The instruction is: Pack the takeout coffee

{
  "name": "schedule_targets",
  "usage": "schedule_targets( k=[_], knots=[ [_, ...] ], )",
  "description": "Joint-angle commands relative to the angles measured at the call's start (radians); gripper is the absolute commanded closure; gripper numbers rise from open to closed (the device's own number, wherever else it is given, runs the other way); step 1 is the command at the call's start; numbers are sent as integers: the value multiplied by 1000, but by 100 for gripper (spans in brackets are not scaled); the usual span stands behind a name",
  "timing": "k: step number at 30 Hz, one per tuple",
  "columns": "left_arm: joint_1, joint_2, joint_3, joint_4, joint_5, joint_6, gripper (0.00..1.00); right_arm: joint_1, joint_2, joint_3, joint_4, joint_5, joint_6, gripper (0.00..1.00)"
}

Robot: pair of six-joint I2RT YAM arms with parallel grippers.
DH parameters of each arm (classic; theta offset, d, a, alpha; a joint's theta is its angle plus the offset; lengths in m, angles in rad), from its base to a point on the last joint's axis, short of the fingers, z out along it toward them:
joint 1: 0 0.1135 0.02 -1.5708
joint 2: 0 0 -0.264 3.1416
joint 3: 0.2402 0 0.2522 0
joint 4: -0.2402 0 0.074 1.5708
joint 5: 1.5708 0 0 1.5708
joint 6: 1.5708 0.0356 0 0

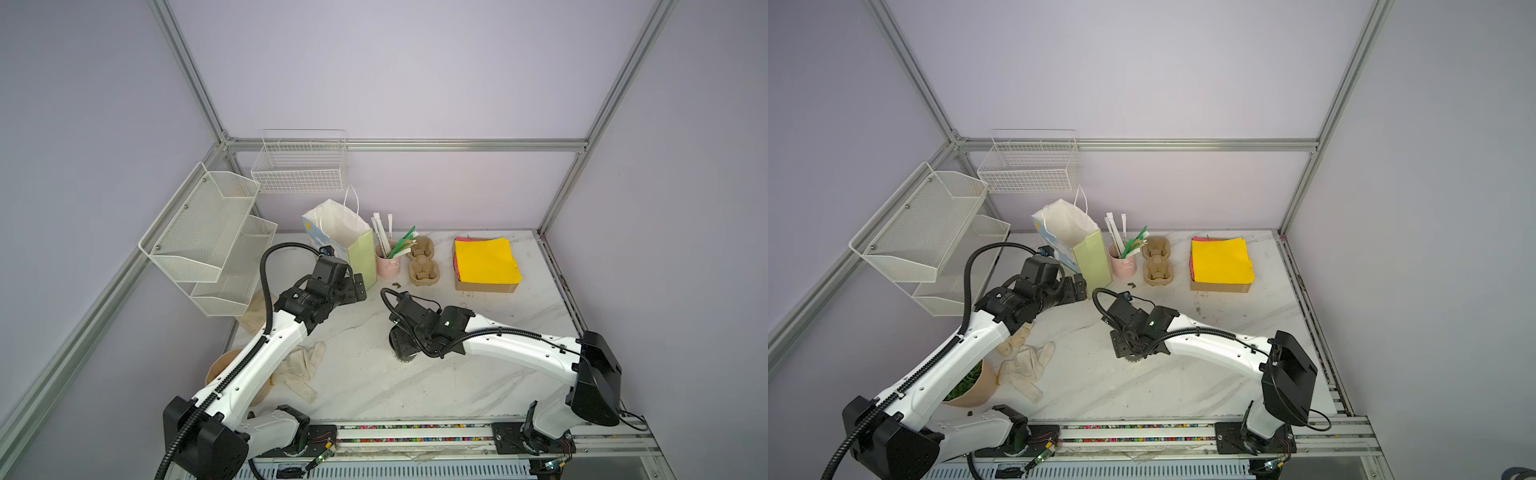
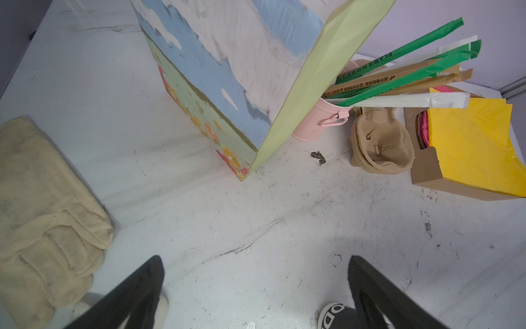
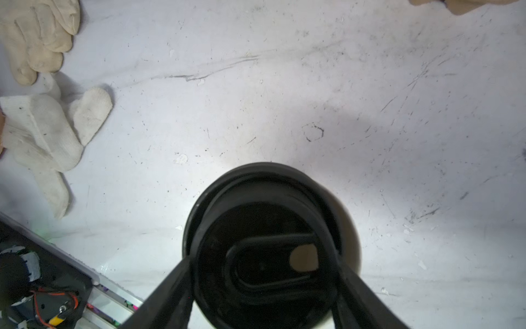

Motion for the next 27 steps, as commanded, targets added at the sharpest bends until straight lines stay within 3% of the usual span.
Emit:
schedule_targets(
  k=[1, 27],
  knots=[
    [10, -13, -39, 45, 17, 29, 0, 9, 12, 49, -87, 41, 26, 28],
    [20, 10, -47, 50, 63, 34, 0, 28, 85, 106, -165, 61, 24, 29]
  ],
)
